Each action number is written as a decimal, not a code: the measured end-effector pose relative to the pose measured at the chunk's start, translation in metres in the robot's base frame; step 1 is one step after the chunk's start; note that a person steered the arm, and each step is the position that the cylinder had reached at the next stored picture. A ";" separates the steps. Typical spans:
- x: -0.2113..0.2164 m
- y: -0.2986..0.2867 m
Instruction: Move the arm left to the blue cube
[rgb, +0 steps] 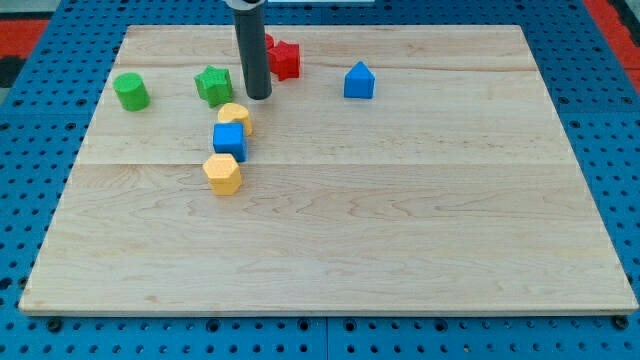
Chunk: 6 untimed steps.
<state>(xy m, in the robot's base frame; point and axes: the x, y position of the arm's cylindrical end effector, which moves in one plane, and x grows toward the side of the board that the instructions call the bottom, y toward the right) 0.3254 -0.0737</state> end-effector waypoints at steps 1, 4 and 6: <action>-0.031 0.041; -0.038 0.133; -0.007 -0.004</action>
<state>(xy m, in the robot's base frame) 0.3185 -0.0778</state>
